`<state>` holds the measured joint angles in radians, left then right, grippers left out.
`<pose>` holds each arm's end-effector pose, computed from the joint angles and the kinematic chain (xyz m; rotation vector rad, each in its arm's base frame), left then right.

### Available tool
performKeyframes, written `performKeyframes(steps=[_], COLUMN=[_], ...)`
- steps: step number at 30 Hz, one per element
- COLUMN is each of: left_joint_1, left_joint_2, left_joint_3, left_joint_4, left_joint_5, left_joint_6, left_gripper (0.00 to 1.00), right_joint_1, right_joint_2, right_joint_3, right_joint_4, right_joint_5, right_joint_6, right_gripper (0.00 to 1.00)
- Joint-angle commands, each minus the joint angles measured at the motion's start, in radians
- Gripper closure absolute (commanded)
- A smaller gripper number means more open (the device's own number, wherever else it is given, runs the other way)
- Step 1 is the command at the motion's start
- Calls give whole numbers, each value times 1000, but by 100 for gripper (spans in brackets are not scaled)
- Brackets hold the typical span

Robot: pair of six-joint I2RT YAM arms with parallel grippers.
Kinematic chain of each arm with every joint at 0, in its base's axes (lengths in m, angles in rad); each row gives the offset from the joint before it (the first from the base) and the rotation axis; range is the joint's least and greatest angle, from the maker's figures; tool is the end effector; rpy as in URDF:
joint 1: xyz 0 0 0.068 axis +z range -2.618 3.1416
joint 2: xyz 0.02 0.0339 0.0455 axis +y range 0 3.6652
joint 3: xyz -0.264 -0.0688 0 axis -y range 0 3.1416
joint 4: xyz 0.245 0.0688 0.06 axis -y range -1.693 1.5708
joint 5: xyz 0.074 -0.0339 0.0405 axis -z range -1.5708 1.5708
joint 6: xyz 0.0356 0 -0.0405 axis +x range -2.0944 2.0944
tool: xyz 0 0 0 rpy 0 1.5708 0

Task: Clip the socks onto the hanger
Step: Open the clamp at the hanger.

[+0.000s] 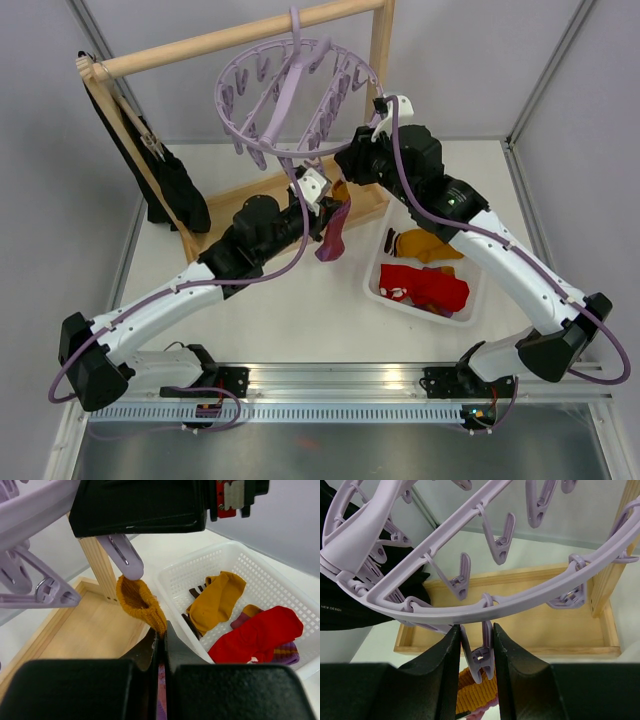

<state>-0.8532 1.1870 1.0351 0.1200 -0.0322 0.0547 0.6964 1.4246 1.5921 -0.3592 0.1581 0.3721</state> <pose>0.1863 -0.2116 0.3770 0.6939 1.4802 -0.5912 0.2493 0.2011 0.4539 -0.1746 1.7955 0.6331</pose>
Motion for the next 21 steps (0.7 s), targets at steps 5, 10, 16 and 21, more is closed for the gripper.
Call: performKeyframes(steps=[5,10,16,21], left_joint_1=[0,0,2,2], left_joint_2=[-35,-67,-35,0], left_joint_3=[-53,-60,45,111], left_joint_4=[93,81,-20,-65], left_joint_5=[-83,-225,-394,-426], left_joint_6=[40,40,40,40], left_gripper=[98,98,98,98], right_joint_1=[25,25,25,25], right_joint_2=[10,8,-6,-4], right_joint_3=[32,3,-32,-34], right_joint_4=[-15,-1,45,46], right_joint_5=[118,133,155,161], right_joint_6=[53,33,-19,-56], right_gripper=[100,100,93,89])
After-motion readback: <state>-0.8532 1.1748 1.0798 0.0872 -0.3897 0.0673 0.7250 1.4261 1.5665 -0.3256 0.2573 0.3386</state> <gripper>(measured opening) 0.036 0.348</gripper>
